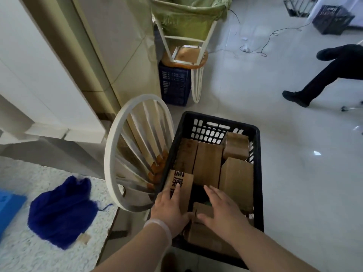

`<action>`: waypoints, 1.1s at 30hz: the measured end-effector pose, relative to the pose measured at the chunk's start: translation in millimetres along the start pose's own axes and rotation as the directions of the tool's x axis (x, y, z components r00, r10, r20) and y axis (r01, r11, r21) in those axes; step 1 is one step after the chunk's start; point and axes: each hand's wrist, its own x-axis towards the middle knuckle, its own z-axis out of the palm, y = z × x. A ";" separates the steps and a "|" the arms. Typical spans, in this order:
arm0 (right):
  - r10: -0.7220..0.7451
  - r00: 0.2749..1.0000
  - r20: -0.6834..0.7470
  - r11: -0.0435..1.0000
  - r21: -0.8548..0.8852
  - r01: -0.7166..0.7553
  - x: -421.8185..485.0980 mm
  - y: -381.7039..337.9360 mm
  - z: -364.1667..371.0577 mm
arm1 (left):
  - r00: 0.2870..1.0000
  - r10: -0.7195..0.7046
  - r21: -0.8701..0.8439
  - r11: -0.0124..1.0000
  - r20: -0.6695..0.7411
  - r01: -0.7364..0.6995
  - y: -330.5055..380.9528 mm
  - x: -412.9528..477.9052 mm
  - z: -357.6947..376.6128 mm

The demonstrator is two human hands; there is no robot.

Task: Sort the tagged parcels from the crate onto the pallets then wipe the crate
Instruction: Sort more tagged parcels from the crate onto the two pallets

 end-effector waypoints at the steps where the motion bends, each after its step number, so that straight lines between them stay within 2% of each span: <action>1: -0.002 1.000 0.012 1.000 -0.011 0.003 4.8 -2.7 3.0 | 1.000 -0.003 0.011 1.000 0.017 0.003 -2.1 3.9 2.0; 9: 0.011 0.993 0.119 1.000 -0.003 -0.010 41.6 -14.0 17.7 | 0.998 0.018 0.144 0.989 0.067 -0.028 -4.3 14.0 6.6; 17: 0.028 0.979 0.204 0.994 0.095 -0.048 63.7 -5.7 23.4 | 0.997 -0.041 0.101 0.994 0.059 0.035 8.8 14.1 13.2; 20: 0.013 0.974 0.227 0.993 0.112 -0.039 68.4 -5.9 21.0 | 0.998 -0.057 0.104 0.993 0.021 0.054 15.4 15.2 11.9; 24: -0.013 0.969 0.248 0.965 0.257 -0.052 65.7 -5.8 17.0 | 0.998 -0.053 0.122 0.991 -0.034 0.057 20.5 13.1 10.3; 28: -0.071 0.978 0.198 0.921 0.390 -0.012 54.0 -4.0 5.2 | 0.986 -0.032 0.109 0.993 -0.164 0.050 24.6 3.4 1.0; 33: -0.145 0.983 0.109 0.816 0.575 0.056 32.4 -4.5 -25.8 | 0.953 0.008 0.039 0.999 -0.304 0.004 30.4 -18.8 -35.6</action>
